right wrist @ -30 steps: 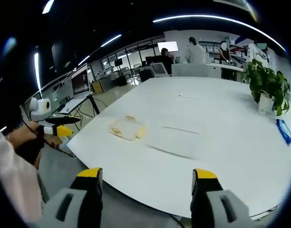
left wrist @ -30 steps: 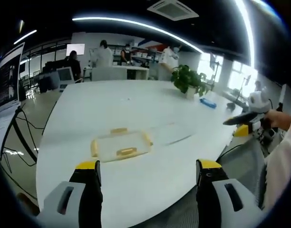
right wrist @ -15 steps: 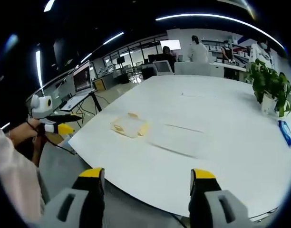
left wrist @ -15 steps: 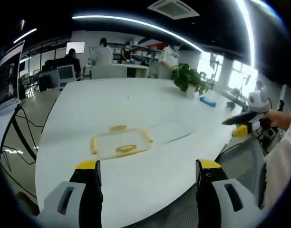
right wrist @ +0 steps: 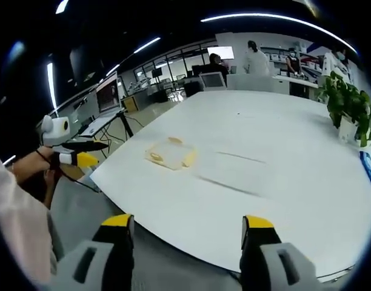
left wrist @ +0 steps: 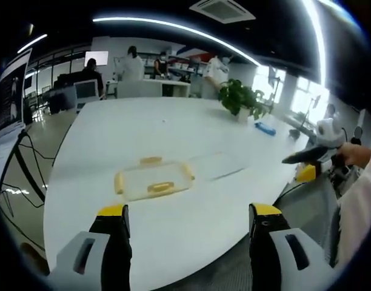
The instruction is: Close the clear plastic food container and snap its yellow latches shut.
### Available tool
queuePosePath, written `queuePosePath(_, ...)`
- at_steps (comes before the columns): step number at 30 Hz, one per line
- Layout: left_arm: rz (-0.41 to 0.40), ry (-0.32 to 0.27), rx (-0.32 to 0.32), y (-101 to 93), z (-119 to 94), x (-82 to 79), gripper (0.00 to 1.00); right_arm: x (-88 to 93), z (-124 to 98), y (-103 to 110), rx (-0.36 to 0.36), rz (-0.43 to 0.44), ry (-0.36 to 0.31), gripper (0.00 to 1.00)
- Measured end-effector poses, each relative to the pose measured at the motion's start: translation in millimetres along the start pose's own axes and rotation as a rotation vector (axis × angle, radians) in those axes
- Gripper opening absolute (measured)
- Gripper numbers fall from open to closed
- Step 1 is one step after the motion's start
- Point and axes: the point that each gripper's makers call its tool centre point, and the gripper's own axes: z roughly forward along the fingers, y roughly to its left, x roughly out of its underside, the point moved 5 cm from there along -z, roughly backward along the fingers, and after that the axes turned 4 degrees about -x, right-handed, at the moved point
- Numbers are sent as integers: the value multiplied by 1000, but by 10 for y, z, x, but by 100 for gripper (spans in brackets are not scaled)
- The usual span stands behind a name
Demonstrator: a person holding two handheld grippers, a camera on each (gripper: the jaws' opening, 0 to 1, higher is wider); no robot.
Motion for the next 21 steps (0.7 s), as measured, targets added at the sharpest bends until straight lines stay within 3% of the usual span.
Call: queuePosePath(21, 14, 37, -2, 60, 38, 55, 77, 55, 70, 18, -16, 9, 28, 68)
